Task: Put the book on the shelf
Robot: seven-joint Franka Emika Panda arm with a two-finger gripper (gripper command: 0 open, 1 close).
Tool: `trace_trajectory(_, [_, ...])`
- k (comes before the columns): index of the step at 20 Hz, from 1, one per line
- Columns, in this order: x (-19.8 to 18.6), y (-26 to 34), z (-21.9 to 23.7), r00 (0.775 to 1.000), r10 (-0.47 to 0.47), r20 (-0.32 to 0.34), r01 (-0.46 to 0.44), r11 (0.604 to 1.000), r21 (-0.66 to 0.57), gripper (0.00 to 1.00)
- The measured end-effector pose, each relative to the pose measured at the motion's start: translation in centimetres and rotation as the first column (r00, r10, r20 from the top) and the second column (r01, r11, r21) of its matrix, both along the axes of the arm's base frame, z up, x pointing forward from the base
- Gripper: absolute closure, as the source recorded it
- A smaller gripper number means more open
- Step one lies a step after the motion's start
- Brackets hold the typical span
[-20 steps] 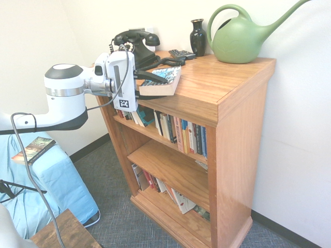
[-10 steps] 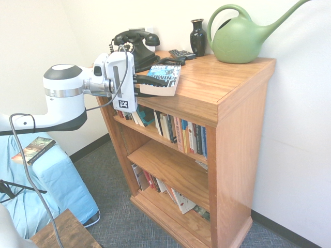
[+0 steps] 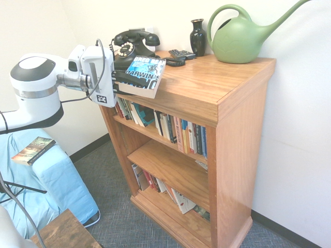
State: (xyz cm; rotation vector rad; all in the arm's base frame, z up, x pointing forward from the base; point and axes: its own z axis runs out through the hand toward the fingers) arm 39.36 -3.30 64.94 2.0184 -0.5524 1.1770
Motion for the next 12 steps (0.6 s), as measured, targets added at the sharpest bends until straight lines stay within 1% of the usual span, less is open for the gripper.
trace_trajectory(3, [-4.1,3.4,1.1,1.0,0.018,-0.001,-0.018,0.994,0.106,1.0])
trace_trajectory(6, [-8.1,6.1,0.5,0.999,0.032,-0.024,-0.026,0.975,0.221,1.0])
trace_trajectory(8, [-10.0,7.4,-1.0,0.998,0.041,-0.047,-0.026,0.955,0.294,1.0])
trace_trajectory(12, [-13.0,10.7,-4.4,0.993,0.085,-0.087,-0.039,0.899,0.436,1.0])
